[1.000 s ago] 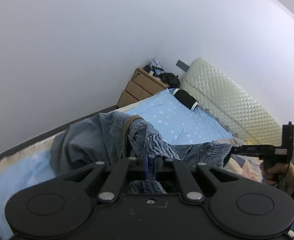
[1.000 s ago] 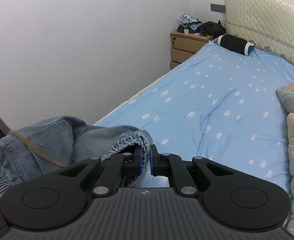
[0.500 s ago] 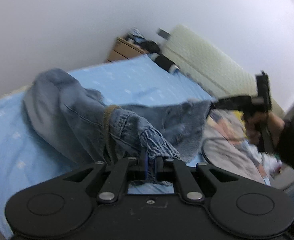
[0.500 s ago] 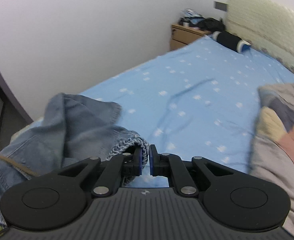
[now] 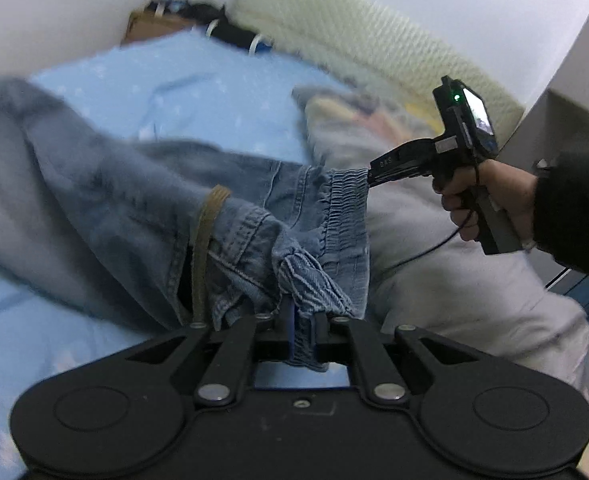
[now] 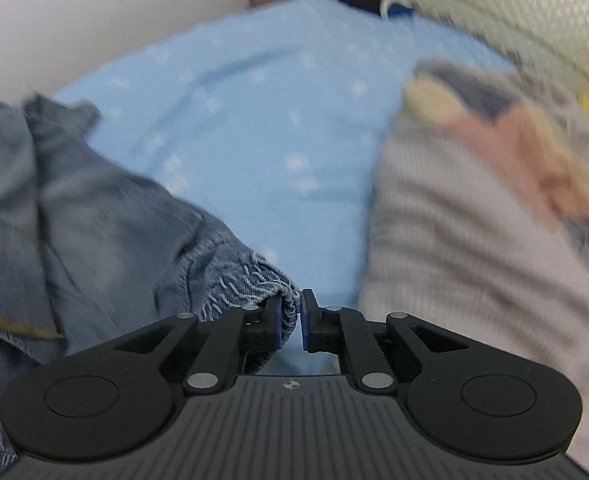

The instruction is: Fold clothes

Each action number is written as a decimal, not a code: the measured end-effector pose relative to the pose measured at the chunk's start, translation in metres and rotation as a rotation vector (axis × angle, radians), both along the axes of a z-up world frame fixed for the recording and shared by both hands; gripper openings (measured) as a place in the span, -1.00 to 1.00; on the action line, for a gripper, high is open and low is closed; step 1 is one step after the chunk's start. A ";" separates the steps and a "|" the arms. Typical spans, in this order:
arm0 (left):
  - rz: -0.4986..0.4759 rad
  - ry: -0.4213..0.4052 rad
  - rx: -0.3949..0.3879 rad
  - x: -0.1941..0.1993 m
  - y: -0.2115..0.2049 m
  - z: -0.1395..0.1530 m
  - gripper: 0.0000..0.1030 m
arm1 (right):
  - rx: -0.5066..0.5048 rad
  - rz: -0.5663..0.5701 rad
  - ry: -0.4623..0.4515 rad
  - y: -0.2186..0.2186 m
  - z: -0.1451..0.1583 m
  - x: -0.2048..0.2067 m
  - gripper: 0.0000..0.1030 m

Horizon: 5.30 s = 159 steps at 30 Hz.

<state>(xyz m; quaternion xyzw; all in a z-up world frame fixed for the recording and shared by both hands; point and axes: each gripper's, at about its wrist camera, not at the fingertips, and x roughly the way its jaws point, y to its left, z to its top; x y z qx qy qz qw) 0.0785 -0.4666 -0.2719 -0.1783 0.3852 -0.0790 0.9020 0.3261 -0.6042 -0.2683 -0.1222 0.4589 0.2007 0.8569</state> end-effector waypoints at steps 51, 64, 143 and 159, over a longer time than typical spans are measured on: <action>0.064 0.087 0.115 -0.041 0.305 0.154 -0.39 | 0.441 -0.620 -0.019 0.215 0.108 -0.294 -0.61; 0.170 0.149 0.067 0.009 0.378 0.155 -0.39 | 0.634 -0.890 0.130 0.233 0.071 -0.262 -0.21; 0.980 0.028 -0.484 0.008 0.745 0.160 -0.93 | 0.544 -1.317 0.357 0.202 0.082 -0.219 -0.90; 1.091 0.193 -0.556 -0.080 0.744 0.116 -0.93 | 0.380 -1.251 0.436 0.193 0.092 -0.244 -0.90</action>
